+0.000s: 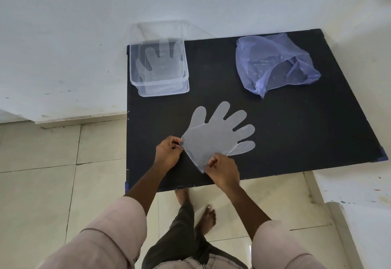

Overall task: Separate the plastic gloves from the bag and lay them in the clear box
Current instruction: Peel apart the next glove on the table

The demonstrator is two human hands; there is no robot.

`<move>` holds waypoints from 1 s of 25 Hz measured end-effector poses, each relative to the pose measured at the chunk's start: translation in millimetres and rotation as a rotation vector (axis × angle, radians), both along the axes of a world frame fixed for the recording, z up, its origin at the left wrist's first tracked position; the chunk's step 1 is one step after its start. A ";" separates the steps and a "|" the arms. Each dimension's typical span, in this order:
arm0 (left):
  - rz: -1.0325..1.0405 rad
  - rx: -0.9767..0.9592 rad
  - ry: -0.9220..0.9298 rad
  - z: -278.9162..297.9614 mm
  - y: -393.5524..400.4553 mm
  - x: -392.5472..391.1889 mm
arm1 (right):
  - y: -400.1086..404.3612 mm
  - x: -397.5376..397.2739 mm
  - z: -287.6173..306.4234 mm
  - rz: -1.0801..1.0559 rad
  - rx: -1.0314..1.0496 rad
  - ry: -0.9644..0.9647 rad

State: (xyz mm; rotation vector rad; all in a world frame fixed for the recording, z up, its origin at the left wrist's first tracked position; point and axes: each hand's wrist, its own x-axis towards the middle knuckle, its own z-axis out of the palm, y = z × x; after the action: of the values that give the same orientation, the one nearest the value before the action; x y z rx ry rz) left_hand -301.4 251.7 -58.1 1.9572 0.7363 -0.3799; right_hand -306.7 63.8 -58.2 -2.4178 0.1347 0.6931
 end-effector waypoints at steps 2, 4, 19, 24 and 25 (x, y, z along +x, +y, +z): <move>0.021 -0.008 -0.008 0.1 -0.1 -0.7 | -4.9 -8.7 0.1 0.293 -0.028 -0.223; 0.032 -0.026 0.002 0.4 0.5 -1.1 | -8.7 -12.4 -3.9 0.469 -0.078 -0.304; 0.054 0.006 -0.068 -0.7 13.7 -9.0 | -17.0 21.7 10.1 -0.067 0.305 -0.249; -0.074 0.080 -0.145 2.9 2.6 1.1 | -31.1 36.4 29.0 -0.184 0.427 -0.194; -0.064 0.069 -0.168 4.3 0.3 4.0 | -33.3 38.8 31.9 -0.179 0.423 -0.197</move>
State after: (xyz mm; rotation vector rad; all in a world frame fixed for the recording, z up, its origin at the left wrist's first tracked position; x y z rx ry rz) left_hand -297.3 252.0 -53.8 2.0529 0.5871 -0.2270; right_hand -267.8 30.5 -26.4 -2.0223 0.1092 0.3554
